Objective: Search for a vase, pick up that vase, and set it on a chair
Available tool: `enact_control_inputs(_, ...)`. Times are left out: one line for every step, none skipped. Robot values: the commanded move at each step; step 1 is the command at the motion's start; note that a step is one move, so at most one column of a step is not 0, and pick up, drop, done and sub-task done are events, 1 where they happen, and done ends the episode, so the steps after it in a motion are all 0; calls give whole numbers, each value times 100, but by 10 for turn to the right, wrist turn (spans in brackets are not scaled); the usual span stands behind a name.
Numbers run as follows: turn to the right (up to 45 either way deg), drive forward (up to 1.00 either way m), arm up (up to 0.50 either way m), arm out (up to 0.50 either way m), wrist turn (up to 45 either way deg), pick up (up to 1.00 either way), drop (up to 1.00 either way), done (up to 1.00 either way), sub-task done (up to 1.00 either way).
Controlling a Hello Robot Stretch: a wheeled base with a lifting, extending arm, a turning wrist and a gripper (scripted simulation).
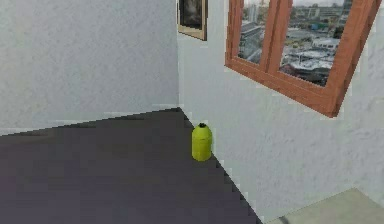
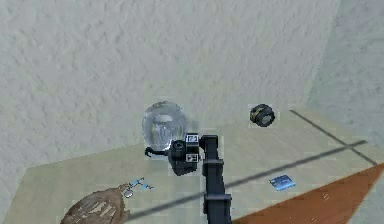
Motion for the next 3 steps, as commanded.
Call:
enact_control_inputs(0, 0, 0, 0, 0, 100, 0, 0, 0)
enact_control_inputs(0, 0, 10, 0, 0, 0, 0, 0, 0)
enact_control_inputs(0, 0, 10, 0, 0, 0, 0, 0, 0)
